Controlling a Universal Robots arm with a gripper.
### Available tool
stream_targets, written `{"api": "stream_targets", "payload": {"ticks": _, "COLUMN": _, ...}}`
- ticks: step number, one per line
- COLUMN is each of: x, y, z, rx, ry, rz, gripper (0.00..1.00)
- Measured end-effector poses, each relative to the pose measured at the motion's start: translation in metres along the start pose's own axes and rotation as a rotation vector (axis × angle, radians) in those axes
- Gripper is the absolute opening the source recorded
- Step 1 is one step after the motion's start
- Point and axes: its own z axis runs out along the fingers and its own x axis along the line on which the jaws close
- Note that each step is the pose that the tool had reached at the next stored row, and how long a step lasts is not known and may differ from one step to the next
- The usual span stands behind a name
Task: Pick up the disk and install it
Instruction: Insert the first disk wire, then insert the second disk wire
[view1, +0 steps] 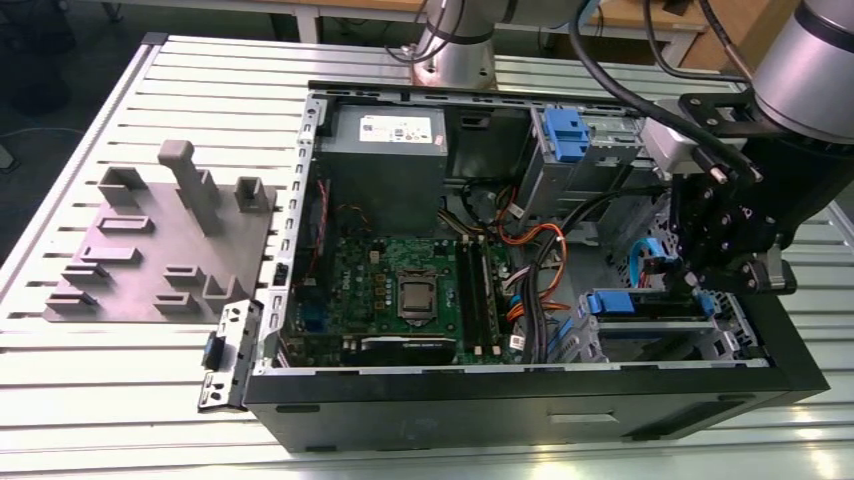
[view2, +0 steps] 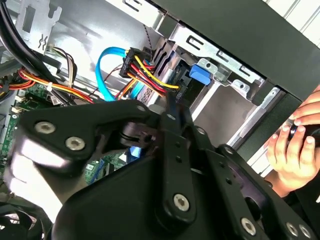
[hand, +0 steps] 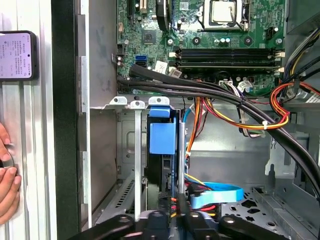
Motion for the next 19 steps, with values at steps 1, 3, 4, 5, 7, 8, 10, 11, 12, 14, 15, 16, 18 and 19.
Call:
{"api": "stream_targets", "payload": {"ticks": 1, "x": 0.0000, "y": 0.0000, "z": 0.0000, "rx": 0.0000, "ry": 0.0000, "rz": 0.000, "gripper": 0.16}}
{"api": "stream_targets", "payload": {"ticks": 3, "x": 0.0000, "y": 0.0000, "z": -0.0001, "rx": 0.0000, "ry": 0.0001, "rz": 0.000, "gripper": 0.11}}
{"api": "stream_targets", "payload": {"ticks": 4, "x": 0.0000, "y": 0.0000, "z": -0.0001, "rx": 0.0000, "ry": 0.0000, "rz": 0.000, "gripper": 0.11}}
{"api": "stream_targets", "payload": {"ticks": 5, "x": 0.0000, "y": 0.0000, "z": -0.0001, "rx": 0.0000, "ry": 0.0001, "rz": 0.000, "gripper": 0.11}}
{"api": "stream_targets", "payload": {"ticks": 7, "x": 0.0000, "y": 0.0000, "z": -0.0001, "rx": 0.0000, "ry": 0.0000, "rz": 0.000, "gripper": 0.11}}
{"api": "stream_targets", "payload": {"ticks": 8, "x": 0.0000, "y": 0.0000, "z": -0.0001, "rx": 0.0000, "ry": 0.0000, "rz": 0.000, "gripper": 0.11}}
{"api": "stream_targets", "payload": {"ticks": 10, "x": 0.0000, "y": 0.0000, "z": -0.0001, "rx": 0.0000, "ry": -0.0009, "rz": 0.000, "gripper": 0.11}}
{"api": "stream_targets", "payload": {"ticks": 11, "x": 0.0000, "y": 0.0000, "z": -0.0001, "rx": 0.0000, "ry": -0.0009, "rz": 0.000, "gripper": 0.11}}
{"api": "stream_targets", "payload": {"ticks": 12, "x": 0.0000, "y": 0.0000, "z": -0.0001, "rx": 0.0000, "ry": -0.0009, "rz": 0.000, "gripper": 0.11}}
{"api": "stream_targets", "payload": {"ticks": 14, "x": 0.0000, "y": 0.0000, "z": -0.0001, "rx": 0.0000, "ry": -0.0010, "rz": 0.000, "gripper": 0.11}}
{"api": "stream_targets", "payload": {"ticks": 15, "x": 0.0000, "y": 0.0000, "z": -0.0001, "rx": 0.0000, "ry": -0.0010, "rz": 0.000, "gripper": 0.11}}
{"api": "stream_targets", "payload": {"ticks": 16, "x": 0.0000, "y": 0.0000, "z": -0.0001, "rx": 0.0000, "ry": -0.0010, "rz": 0.000, "gripper": 0.11}}
{"api": "stream_targets", "payload": {"ticks": 18, "x": 0.0000, "y": 0.0000, "z": -0.0001, "rx": 0.0000, "ry": -0.0011, "rz": 0.000, "gripper": 0.11}}
{"api": "stream_targets", "payload": {"ticks": 19, "x": 0.0000, "y": 0.0000, "z": -0.0001, "rx": 0.0000, "ry": -0.0011, "rz": 0.000, "gripper": 0.11}}
